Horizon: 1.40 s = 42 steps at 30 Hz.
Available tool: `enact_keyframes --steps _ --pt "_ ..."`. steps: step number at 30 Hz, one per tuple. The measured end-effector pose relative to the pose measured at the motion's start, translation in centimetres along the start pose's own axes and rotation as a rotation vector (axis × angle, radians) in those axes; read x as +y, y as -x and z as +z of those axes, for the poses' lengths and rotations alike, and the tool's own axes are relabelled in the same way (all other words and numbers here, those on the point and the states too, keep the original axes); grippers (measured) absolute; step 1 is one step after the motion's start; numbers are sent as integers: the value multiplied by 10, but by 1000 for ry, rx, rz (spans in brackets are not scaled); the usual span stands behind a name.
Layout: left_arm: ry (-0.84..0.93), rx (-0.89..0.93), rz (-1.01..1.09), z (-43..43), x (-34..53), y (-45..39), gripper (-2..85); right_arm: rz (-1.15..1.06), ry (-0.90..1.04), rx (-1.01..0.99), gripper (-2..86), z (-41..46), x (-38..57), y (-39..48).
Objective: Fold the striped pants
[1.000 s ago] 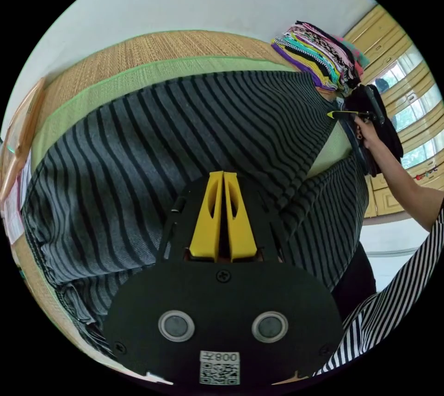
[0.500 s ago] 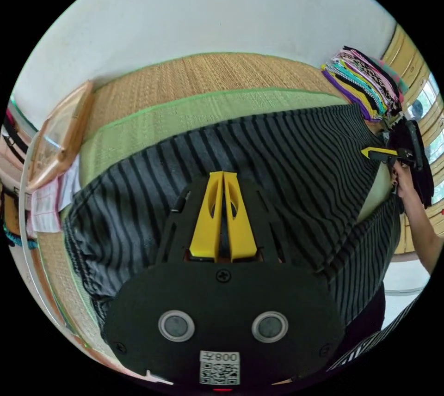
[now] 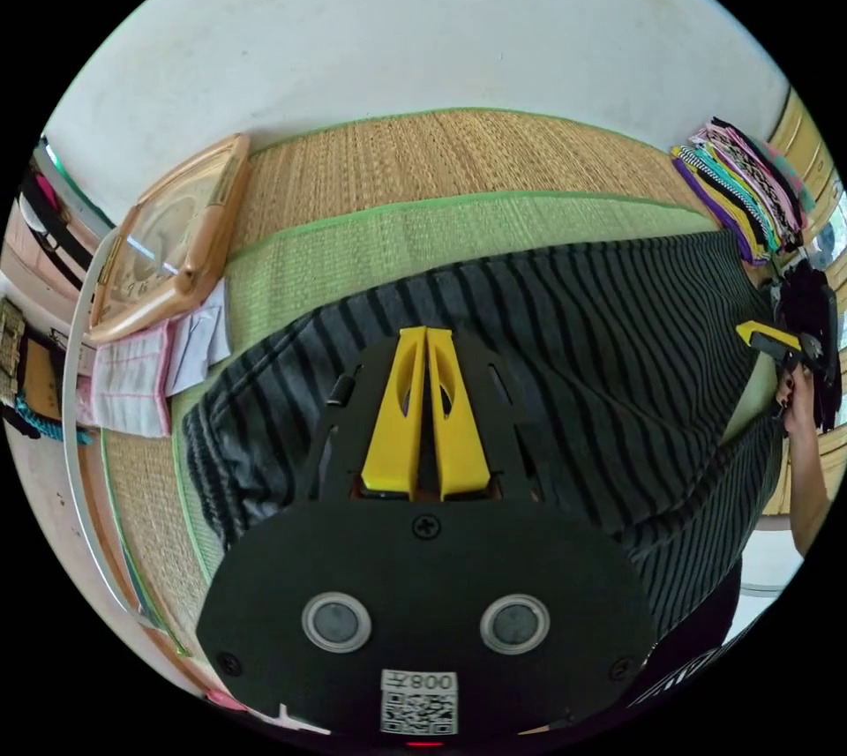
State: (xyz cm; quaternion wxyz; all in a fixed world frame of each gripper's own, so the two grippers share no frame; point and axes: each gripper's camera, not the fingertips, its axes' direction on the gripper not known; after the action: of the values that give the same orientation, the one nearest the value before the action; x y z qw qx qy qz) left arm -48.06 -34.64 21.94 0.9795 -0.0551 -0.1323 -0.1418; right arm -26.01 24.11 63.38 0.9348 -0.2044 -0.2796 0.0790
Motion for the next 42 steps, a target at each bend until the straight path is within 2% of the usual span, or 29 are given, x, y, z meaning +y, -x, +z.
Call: enact_keyframes --steps 3,5,7,8,11,16,18,21,23,24,29,35,40,42 --pt "25 -31 -26 -10 31 19 1 -105 58 -28 1 10 -17 52" --pt "103 -23 -52 -6 52 35 0 -157 143 66 1 30 -31 74" --pt "63 17 -107 -19 65 47 0 -154 120 95 1 30 -42 83" --pt "34 42 -116 -30 74 50 0 -110 164 51 1 26 -54 82" --pt "-19 100 -47 -59 100 43 0 -107 119 43 1 -2 -63 104" --pt "31 9 -36 -86 152 46 1 -222 59 -191 0 -42 -41 201" --pt "58 -24 -106 -90 171 60 1 -326 108 -240 0 -40 -18 264" --pt "194 -109 -194 -76 196 86 1 -404 230 -262 0 -15 5 323" --pt "176 -21 -238 -78 213 102 1 -413 337 -206 1 9 16 345" --pt "196 5 -257 -79 214 106 1 -379 303 -206 1 8 21 349" --pt "248 0 -227 -93 233 108 0 -346 410 -224 1 -5 33 366" --pt "38 72 -195 -110 193 111 0 -320 340 -297 1 -35 35 394" --pt "78 56 -162 -71 121 110 0 -426 345 -385 1 -29 43 452" --pt "129 75 -206 -48 102 116 0 -467 444 -373 1 -5 62 470"
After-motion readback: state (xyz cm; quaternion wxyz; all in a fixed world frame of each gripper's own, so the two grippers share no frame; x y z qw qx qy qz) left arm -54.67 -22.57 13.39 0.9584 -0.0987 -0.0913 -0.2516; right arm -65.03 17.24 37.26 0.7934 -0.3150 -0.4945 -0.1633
